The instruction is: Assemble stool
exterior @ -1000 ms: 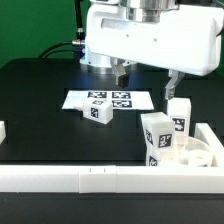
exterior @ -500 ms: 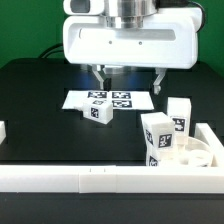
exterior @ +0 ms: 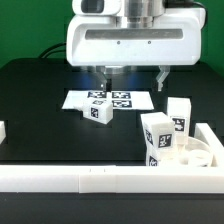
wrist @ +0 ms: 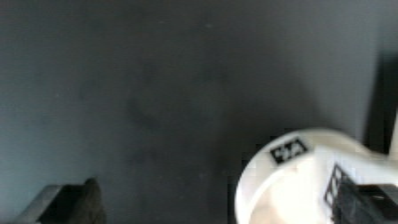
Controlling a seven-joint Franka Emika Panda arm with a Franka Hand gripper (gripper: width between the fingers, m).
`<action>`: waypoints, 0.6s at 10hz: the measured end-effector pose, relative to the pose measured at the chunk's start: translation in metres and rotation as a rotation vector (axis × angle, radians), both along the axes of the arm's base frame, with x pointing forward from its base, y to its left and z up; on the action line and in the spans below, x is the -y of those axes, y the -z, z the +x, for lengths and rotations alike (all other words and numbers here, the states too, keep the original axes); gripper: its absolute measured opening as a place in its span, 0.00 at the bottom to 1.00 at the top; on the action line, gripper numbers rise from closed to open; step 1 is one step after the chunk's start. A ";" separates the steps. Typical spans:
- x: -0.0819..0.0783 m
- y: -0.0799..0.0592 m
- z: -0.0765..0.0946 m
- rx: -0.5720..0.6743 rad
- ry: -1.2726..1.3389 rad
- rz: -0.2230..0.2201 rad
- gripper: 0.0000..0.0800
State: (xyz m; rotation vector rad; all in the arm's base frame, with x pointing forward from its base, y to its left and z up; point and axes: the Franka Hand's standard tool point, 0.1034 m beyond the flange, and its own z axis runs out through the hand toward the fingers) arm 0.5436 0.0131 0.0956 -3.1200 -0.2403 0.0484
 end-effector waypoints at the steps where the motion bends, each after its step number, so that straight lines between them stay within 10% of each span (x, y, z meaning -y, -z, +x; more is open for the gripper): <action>1: 0.010 0.004 -0.008 -0.007 -0.143 0.014 0.81; 6: 0.029 0.007 -0.020 -0.024 -0.551 0.015 0.81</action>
Offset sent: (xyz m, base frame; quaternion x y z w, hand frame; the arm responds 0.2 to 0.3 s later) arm 0.0000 0.0000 0.0000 0.0000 0.0000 -0.1296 0.9916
